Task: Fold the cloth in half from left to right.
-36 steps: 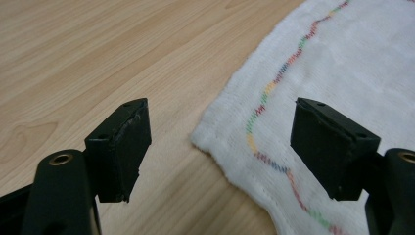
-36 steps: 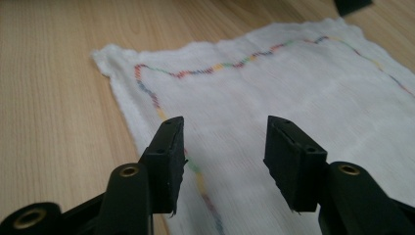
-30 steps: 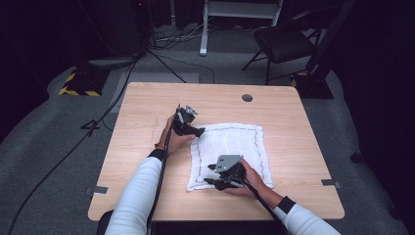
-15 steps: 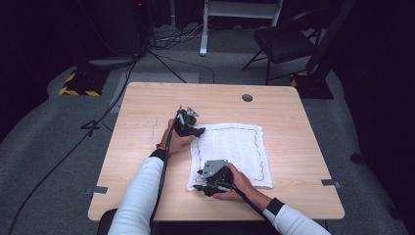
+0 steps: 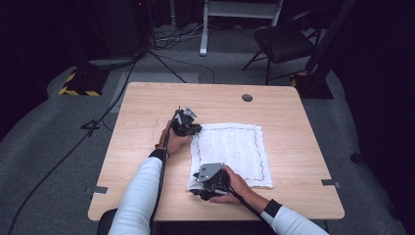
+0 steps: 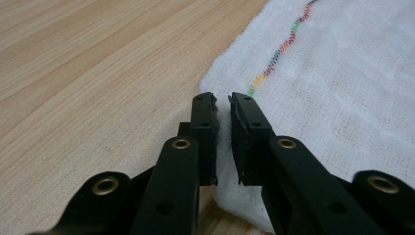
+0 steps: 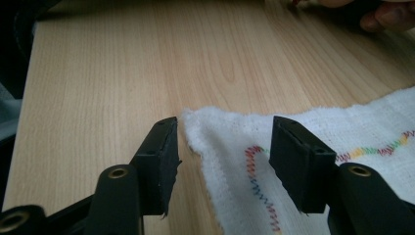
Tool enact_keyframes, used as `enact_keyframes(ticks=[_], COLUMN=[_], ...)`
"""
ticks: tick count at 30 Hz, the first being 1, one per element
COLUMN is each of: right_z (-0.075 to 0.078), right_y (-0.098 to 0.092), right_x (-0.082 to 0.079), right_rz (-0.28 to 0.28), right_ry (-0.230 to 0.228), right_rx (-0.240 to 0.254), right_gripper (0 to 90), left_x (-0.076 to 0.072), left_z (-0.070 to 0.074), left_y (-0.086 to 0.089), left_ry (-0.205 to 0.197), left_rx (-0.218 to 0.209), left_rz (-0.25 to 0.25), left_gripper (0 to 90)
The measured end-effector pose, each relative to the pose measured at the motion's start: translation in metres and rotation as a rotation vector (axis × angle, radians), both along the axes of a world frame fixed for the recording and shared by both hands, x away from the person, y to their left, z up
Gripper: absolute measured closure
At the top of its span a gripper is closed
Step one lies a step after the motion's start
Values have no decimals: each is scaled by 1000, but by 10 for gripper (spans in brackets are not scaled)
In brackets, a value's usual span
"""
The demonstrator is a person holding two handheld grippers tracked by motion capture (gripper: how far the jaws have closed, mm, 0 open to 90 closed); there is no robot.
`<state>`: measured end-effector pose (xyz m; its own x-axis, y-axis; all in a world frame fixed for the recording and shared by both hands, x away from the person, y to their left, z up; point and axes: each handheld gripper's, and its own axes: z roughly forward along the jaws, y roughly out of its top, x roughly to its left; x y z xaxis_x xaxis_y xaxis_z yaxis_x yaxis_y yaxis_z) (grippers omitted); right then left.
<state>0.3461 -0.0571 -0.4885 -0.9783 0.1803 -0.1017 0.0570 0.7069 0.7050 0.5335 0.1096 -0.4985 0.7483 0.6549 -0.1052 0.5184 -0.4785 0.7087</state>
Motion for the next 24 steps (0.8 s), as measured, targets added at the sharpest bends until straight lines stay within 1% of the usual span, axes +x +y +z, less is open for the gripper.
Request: enact_keyframes(ticks=[2,3,6,7,8,9,10,12,13,14,16,18,22,23,24], right_z=[-1,-3,-5,-5,-5,-5,-5,-5,-5,-5,-5,-3,0,1,2], right_y=[4,7,12,13,14,14,15,15,15,15,14,13,13,13,14], right_x=[0,0,1,2,2,2,2,2,2,2,3,4,4,4,5], right_rz=[-1,-4,-20,-36,-34,-38,-52,-76,-86,-95,-105,-103,-106,-105,-104], right_ry=[2,-5,-3,-1,-2,-4,-4,-18,-34,-35,-38,-42,-47,-50,-45], right_rx=[4,-9,-18,-14,-14,-12,-9,-13,-24,-25,-26,-26,-12,-12,-8], right_gripper=[452,456,488,527,596,645,696,789,829,847,858,862,866,866,867], left_x=[0,0,0,1,1,1,1,2,2,2,1,2,1,1,0], left_z=[1,1,1,1,1,1,1,1,1,1,2,1,5,6,7], left_y=[0,0,1,2,4,5,7,9,11,13,15,17,21,21,22], left_ry=[2,3,-2,-5,-1,-2,3,-1,-2,-7,-35,-35,-41,-41,-42], left_rx=[7,9,14,16,15,9,15,15,18,21,38,36,39,33,36], left_rz=[-1,-1,-6,-11,-10,-9,-9,1,6,11,24,32,29,34,34], left_gripper=[817,818,819,819,819,820,822,827,828,830,836,838,839,840,840])
